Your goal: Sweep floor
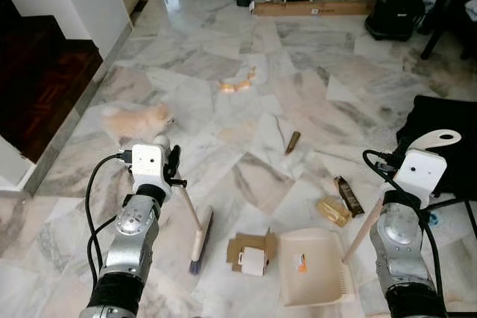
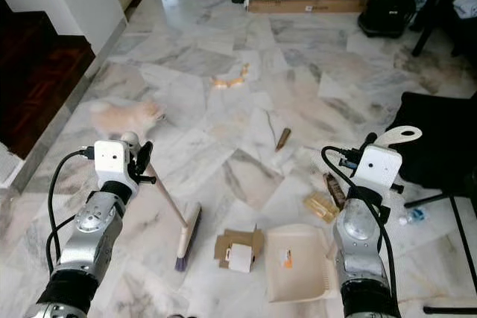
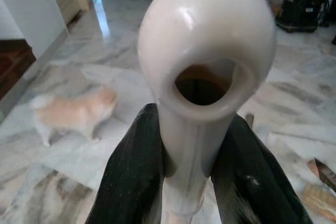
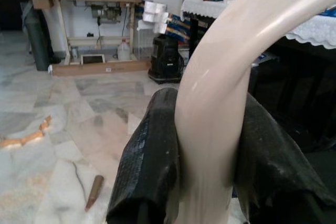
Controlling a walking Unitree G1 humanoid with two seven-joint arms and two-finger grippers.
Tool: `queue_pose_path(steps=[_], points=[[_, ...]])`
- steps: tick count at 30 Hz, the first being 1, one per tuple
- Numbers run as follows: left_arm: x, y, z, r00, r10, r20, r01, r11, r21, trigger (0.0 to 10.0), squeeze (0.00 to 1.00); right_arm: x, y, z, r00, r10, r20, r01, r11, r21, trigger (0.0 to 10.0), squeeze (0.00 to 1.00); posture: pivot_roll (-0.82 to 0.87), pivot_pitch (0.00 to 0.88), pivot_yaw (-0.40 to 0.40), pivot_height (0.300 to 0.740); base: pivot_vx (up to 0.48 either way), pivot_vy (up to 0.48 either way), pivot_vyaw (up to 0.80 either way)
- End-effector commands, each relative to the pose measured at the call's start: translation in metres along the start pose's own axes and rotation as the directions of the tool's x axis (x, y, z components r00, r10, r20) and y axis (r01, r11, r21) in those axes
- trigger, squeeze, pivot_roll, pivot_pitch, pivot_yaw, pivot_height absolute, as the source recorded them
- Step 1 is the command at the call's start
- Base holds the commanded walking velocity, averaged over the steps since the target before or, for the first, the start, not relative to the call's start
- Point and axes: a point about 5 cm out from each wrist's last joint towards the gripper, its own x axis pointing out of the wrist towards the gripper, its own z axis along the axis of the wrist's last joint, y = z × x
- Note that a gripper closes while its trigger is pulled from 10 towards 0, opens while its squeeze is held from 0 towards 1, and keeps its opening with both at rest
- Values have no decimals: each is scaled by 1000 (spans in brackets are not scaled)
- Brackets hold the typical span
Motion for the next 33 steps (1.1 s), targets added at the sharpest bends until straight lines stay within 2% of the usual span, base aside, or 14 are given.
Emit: queue_pose_path(steps=[1, 3, 7, 11, 14, 15, 17, 19, 22, 33], points=[[0, 1, 10, 999, -15, 31, 16, 1000, -9, 10000, 0, 4, 3, 6, 999, 4, 39, -4, 1000, -9, 10000, 0, 68, 204, 82, 740, 0, 0, 0], [-1, -1, 14, 999, -28, 30, 28, 999, -17, 10000, 0, 3, 2, 2, 999, -14, 35, 16, 999, -44, 10000, 0, 73, 208, 81, 740, 0, 0, 0], [-2, -2, 17, 999, -32, 29, 33, 999, -29, 10000, 0, 1, 1, -8, 999, -38, -2, 38, 999, -38, 10000, 0, 83, 213, 80, 740, 0, 0, 0], [-3, -1, 21, 999, -34, 31, 35, 999, -31, 10000, 0, -5, 3, -21, 998, -18, -60, 15, 999, -51, 10000, 0, 91, 218, 77, 740, 0, 0, 0], [-5, 1, 22, 999, -33, 26, 33, 999, -35, 10000, 0, -8, 5, -30, 992, -21, -122, 23, 1000, 14, 10000, 0, 94, 218, 76, 740, 0, 0, 0], [-5, 1, 22, 999, -32, 24, 32, 999, -36, 10000, 0, -8, 6, -30, 992, -28, -126, 30, 1000, 8, 10000, 0, 95, 217, 72, 740, 0, 0, 0], [-6, 0, 22, 999, -31, 22, 32, 999, -38, 10000, 0, -6, 7, -28, 994, -45, -104, 45, 999, -6, 10000, 0, 91, 215, 71, 740, 0, 0, 0], [-6, -2, 22, 999, -33, 22, 34, 999, -41, 10000, 0, -4, 9, -21, 997, -65, -34, 64, 997, -37, 10000, 0, 90, 209, 67, 740, 0, 0, 0], [-5, -3, 23, 999, -35, 23, 36, 998, -45, 10000, 0, -4, 11, -17, 998, -63, 7, 63, 997, -38, 10000, 0, 92, 206, 64, 740, 0, 0, 0], [-6, -1, 26, 999, -32, 31, 34, 998, -47, 10000, 0, -2, 11, -12, 986, -146, 80, 150, 987, -49, 10000, 0, 103, 205, 63, 740, 0, 0, 0]])
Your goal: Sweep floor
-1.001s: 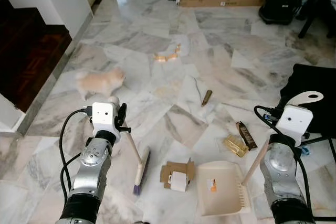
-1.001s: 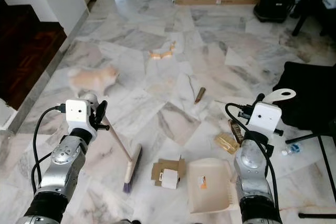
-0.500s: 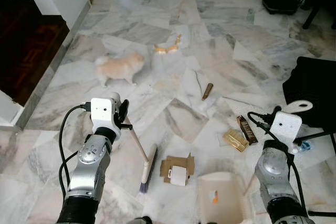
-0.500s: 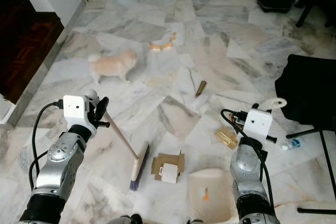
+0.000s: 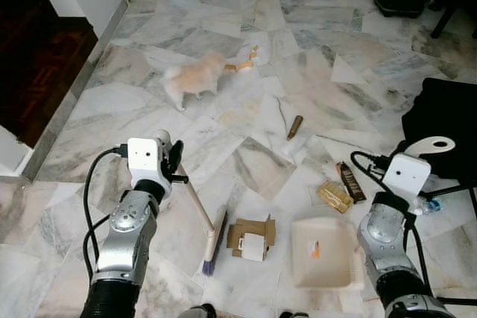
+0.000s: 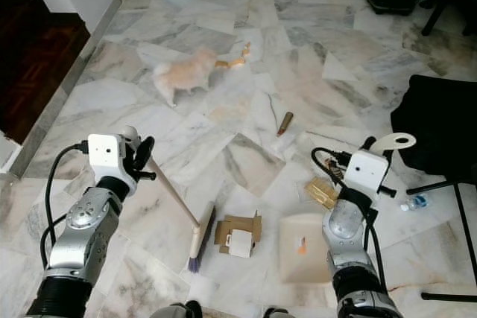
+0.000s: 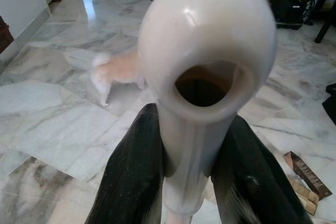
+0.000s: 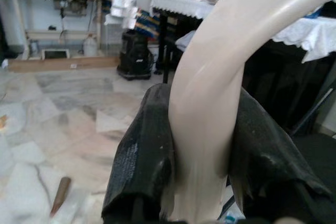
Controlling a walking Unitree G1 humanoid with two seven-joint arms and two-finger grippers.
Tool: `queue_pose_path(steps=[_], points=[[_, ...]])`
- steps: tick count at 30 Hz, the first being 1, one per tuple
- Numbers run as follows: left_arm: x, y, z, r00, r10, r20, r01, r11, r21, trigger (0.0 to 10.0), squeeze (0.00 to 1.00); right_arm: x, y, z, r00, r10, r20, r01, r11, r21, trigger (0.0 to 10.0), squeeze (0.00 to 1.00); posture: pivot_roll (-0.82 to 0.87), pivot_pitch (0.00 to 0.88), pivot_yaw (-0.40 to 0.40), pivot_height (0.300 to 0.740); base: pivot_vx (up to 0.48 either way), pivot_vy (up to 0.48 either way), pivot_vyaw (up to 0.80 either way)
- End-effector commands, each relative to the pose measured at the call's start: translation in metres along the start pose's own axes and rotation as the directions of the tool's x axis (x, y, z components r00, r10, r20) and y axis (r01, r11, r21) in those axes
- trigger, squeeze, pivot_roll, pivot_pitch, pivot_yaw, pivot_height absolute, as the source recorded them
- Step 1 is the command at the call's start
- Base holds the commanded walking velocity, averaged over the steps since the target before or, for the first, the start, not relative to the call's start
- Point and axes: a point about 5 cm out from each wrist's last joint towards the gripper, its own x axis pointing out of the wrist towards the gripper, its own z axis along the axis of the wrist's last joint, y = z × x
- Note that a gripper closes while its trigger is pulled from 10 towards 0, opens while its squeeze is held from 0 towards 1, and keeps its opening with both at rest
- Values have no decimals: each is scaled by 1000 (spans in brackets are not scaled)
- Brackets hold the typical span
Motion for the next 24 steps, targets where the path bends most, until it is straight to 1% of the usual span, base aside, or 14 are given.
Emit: queue_pose_path(steps=[1, 2, 3, 7, 8, 15, 20, 21, 22, 23, 24], points=[[-2, 3, 5, 1000, 5, 19, -6, 1000, 13, 10000, 0, -5, 2, -3, 1000, -6, 0, 6, 1000, -13, 10000, 0, 105, 205, 63, 740, 0, 0, 0], [-2, 3, 6, 1000, 5, 20, -6, 1000, 13, 10000, 0, -6, 3, -4, 1000, -6, -6, 6, 1000, -11, 10000, 0, 105, 205, 63, 740, 0, 0, 0], [-2, 1, 7, 1000, 0, 21, 0, 1000, 8, 10000, 0, -13, 4, -11, 1000, -5, -25, 5, 1000, -28, 10000, 0, 112, 205, 64, 740, 0, 0, 0], [-2, 0, 8, 1000, -9, 20, 9, 1000, 4, 10000, 0, -17, 3, -16, 999, 0, -44, -2, 999, -36, 10000, 0, 119, 206, 66, 740, 0, 0, 0], [-2, -2, 9, 1000, -20, 23, 20, 1000, 1, 10000, 0, -22, 3, -20, 998, 7, -67, -9, 999, -34, 10000, 0, 130, 208, 69, 740, 0, 0, 0], [-2, -1, 15, 999, -46, 29, 46, 999, -11, 10000, 0, -37, 6, -30, 994, 28, -109, -33, 998, -45, 10000, 0, 146, 213, 74, 740, 0, 0, 0], [-2, -2, 16, 998, -52, 29, 52, 999, -14, 10000, 0, -35, 8, -30, 993, 25, -116, -31, 998, -46, 10000, 0, 146, 212, 73, 740, 0, 0, 0], [-2, -2, 16, 998, -53, 28, 53, 999, -14, 10000, 0, -32, 8, -33, 986, 9, -166, -20, 998, -65, 10000, 0, 141, 212, 72, 740, 0, 0, 0], [-2, -2, 16, 998, -53, 28, 53, 999, -14, 10000, 0, -32, 8, -33, 986, 9, -166, -20, 998, -65, 10000, 0, 141, 212, 72, 740, 0, 0, 0], [-2, -3, 16, 998, -53, 28, 54, 998, -14, 10000, 0, -31, 9, -38, 972, 12, -236, -31, 997, -77, 10000, 0, 140, 210, 71, 740, 0, 0, 0], [-2, -3, 16, 998, -53, 28, 54, 998, -14, 10000, 0, -31, 9, -38, 972, 12, -236, -31, 997, -77, 10000, 0, 140, 210, 71, 740, 0, 0, 0]])
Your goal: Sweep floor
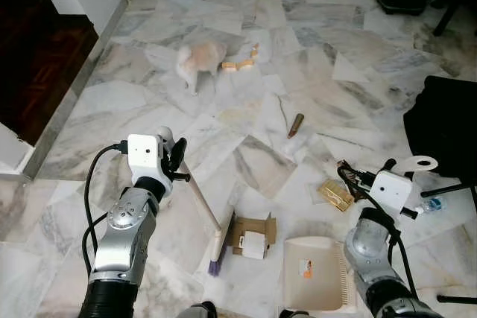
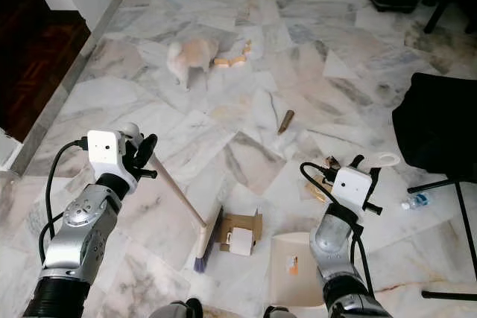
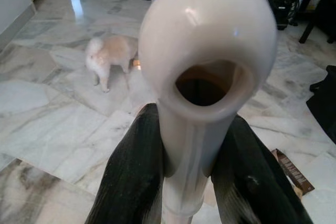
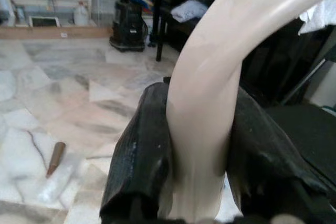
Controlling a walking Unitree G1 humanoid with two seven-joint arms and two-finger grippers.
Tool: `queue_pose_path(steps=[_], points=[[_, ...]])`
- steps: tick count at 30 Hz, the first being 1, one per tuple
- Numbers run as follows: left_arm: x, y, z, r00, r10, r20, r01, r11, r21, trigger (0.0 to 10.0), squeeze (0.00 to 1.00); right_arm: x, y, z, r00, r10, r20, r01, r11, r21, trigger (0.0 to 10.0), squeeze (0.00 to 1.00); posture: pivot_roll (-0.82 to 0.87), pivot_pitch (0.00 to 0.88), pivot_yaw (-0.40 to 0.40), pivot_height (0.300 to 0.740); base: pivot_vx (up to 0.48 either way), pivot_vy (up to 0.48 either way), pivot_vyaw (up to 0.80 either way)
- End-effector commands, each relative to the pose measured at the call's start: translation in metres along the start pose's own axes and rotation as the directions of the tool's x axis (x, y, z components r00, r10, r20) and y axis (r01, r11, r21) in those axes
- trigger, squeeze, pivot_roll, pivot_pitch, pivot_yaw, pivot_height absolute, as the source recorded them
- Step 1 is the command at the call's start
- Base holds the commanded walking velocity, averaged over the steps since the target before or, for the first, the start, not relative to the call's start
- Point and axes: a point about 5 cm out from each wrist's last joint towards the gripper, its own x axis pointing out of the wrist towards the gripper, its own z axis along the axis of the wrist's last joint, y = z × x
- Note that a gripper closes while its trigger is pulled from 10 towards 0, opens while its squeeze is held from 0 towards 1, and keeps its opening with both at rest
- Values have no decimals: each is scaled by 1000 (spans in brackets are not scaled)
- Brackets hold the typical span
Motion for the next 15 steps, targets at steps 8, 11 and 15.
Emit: queue_pose_path(steps=[8, 11, 15], points=[[0, -1, 8, 1000, -8, 26, 8, 1000, 2, 10000, 0, 0, 4, -4, 999, -3, -41, 1, 999, -50, 10000, 0, 137, 206, 70, 740, 0, 0, 0], [0, -1, 8, 1000, -9, 26, 9, 1000, -1, 10000, 0, 2, 8, 7, 999, 4, 49, -2, 999, -53, 10000, 0, 135, 205, 69, 740, 0, 0, 0], [0, -1, 8, 999, -9, 30, 10, 1000, -2, 10000, 0, 6, 11, 13, 997, 10, 71, -7, 999, -48, 10000, 0, 135, 203, 67, 740, 0, 0, 0]])
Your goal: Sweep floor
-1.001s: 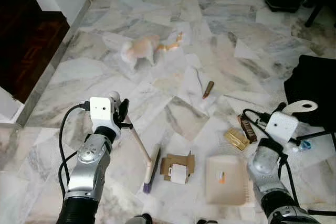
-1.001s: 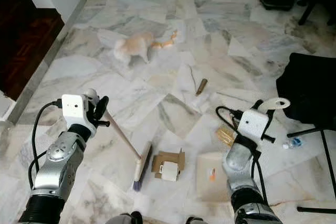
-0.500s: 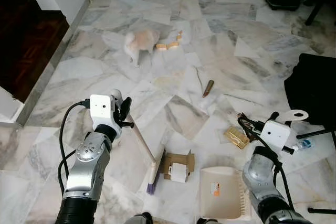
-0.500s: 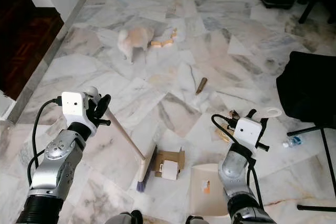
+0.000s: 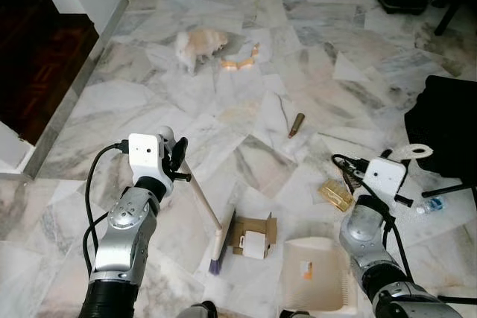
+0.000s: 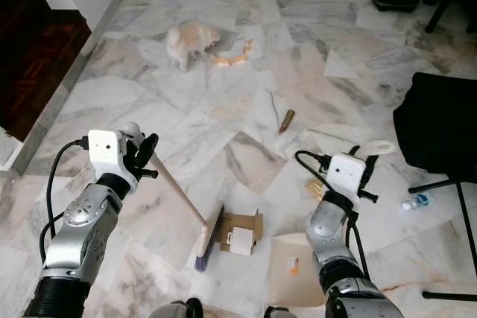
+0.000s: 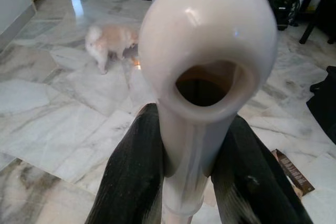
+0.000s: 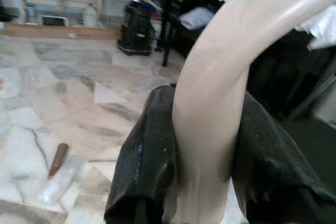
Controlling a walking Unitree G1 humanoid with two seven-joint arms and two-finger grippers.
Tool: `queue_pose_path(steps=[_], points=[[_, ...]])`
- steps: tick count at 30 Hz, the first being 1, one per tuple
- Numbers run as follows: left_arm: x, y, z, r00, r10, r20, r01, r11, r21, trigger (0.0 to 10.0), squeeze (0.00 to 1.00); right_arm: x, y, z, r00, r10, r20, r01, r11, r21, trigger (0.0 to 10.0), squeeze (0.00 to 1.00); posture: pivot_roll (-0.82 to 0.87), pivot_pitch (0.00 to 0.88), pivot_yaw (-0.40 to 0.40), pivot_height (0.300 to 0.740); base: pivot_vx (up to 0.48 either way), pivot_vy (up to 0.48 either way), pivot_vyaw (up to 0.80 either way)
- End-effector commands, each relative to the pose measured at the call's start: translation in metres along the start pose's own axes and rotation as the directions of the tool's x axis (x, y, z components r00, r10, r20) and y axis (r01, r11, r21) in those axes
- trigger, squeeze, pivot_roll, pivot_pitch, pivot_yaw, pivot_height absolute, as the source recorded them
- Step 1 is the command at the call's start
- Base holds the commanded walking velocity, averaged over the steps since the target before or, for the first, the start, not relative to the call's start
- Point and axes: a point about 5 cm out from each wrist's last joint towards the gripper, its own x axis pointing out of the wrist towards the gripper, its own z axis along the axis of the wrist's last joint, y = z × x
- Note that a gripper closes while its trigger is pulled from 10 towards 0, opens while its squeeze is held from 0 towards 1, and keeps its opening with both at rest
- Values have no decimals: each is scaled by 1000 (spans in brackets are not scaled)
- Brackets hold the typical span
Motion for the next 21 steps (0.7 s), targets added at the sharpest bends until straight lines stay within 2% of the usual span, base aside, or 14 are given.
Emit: queue_pose_path(steps=[1, 10, 14, 17, 21], points=[[0, 0, 8, 1000, -5, 30, 5, 1000, 1, 10000, 0, 3, 0, 4, 1000, -6, 14, 6, 1000, 6, 10000, 0, 136, 202, 66, 740, 0, 0, 0], [0, 0, 10, 999, -10, 44, 9, 1000, 20, 10000, 0, 8, 3, 14, 998, -27, 61, 26, 999, 28, 10000, 0, 136, 201, 67, 740, 0, 0, 0], [-1, 0, 11, 999, -11, 47, 10, 1000, 19, 10000, 0, 8, 4, 14, 999, -27, 48, 24, 998, 50, 10000, 0, 136, 201, 67, 740, 0, 0, 0], [-1, -1, 11, 999, -13, 49, 12, 1000, 19, 10000, 0, 5, 3, 7, 1000, -26, 1, 25, 998, 58, 10000, 0, 137, 200, 67, 740, 0, 0, 0], [0, -2, 13, 998, -19, 55, 18, 1000, 22, 10000, 0, -4, -3, -11, 992, -23, -123, 37, 993, 113, 10000, 0, 146, 201, 68, 740, 0, 0, 0]])
